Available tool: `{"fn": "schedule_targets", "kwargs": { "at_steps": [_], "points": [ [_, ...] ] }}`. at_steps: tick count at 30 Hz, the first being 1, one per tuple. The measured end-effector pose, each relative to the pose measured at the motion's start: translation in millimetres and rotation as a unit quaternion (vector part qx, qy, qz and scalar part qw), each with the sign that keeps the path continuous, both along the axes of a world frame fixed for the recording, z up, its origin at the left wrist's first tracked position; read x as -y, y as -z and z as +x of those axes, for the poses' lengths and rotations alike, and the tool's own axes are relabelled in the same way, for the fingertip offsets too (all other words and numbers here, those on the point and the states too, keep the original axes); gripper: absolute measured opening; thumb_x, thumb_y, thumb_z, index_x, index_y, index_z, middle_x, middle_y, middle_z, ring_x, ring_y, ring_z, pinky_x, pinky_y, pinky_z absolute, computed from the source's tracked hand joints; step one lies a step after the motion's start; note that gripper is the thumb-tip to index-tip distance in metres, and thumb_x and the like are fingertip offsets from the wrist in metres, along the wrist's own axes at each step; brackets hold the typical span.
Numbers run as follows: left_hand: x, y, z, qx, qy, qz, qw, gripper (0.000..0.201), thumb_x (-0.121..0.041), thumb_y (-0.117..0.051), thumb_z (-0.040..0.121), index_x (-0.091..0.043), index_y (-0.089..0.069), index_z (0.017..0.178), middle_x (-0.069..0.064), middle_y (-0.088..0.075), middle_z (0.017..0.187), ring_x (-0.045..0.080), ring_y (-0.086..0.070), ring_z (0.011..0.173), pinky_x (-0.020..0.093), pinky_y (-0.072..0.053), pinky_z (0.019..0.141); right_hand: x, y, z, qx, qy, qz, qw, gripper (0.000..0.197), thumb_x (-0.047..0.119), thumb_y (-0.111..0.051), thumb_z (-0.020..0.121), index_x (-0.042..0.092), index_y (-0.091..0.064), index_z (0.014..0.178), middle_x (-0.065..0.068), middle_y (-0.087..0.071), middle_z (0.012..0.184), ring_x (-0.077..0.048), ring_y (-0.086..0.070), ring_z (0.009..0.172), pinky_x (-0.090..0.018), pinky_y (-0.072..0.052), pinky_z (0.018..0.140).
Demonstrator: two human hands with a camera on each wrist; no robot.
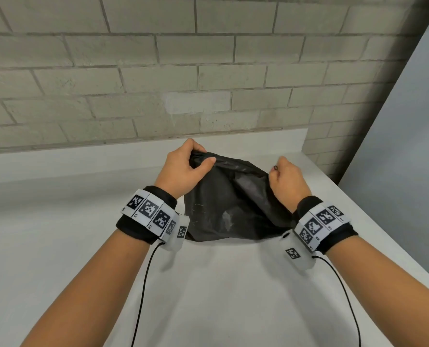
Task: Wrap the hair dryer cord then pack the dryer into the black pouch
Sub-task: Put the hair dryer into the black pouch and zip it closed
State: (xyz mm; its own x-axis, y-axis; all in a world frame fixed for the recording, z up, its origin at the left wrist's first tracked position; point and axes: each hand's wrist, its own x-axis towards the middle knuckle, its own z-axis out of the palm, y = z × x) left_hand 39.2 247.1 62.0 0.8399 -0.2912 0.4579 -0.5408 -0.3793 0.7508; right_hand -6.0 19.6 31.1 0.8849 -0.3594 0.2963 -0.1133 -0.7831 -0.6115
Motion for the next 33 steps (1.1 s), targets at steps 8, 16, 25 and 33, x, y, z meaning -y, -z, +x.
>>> {"fn": "schedule_targets", "kwargs": {
  "at_steps": [8, 16, 25, 33],
  "points": [
    [7, 0, -6, 0.004, 0.015, 0.014, 1.000, 0.020, -0.028, -0.060, 0.084, -0.014, -0.047, 0.092, -0.002, -0.057, 0.087, 0.013, -0.056, 0.081, 0.021, -0.047, 0.071, 68, 39, -15, -0.143, 0.124, -0.002, 0.982, 0.010, 0.008, -0.040, 0.088, 0.001, -0.047, 0.088, -0.022, -0.059, 0.097, -0.039, -0.055, 0.091, -0.041, -0.046, 0.081],
    [-1, 11, -4, -0.071, 0.049, -0.029, 0.996, 0.027, -0.032, -0.058, 0.086, -0.025, -0.041, 0.107, -0.017, -0.054, 0.094, -0.004, -0.054, 0.088, 0.004, -0.045, 0.068, 67, -10, -10, -0.008, 0.079, 0.185, 0.980, 0.012, 0.011, -0.032, 0.096, 0.005, -0.038, 0.088, -0.007, -0.042, 0.072, -0.024, -0.045, 0.068, -0.034, -0.043, 0.061],
    [-27, 22, 2, -0.077, 0.147, -0.142, 0.976, 0.074, -0.016, -0.082, 0.057, -0.058, -0.040, 0.101, -0.008, -0.050, 0.112, 0.001, -0.061, 0.092, 0.019, -0.055, 0.076, 60, -51, -4, 0.063, -0.117, 0.119, 0.984, 0.039, -0.010, -0.043, 0.085, 0.026, -0.028, 0.082, 0.004, -0.034, 0.076, -0.008, -0.034, 0.062, -0.012, -0.036, 0.056],
    [-13, 47, 11, -0.076, 0.055, -0.190, 0.977, 0.049, 0.016, -0.062, 0.071, -0.029, -0.067, 0.052, -0.018, -0.064, 0.062, -0.004, -0.058, 0.063, 0.009, -0.046, 0.066, 87, -44, -8, 0.031, -0.101, -0.057, 0.993, 0.037, -0.019, -0.037, 0.079, 0.001, -0.066, 0.067, -0.015, -0.052, 0.096, -0.029, -0.049, 0.092, -0.013, -0.029, 0.075]
  ]
}}
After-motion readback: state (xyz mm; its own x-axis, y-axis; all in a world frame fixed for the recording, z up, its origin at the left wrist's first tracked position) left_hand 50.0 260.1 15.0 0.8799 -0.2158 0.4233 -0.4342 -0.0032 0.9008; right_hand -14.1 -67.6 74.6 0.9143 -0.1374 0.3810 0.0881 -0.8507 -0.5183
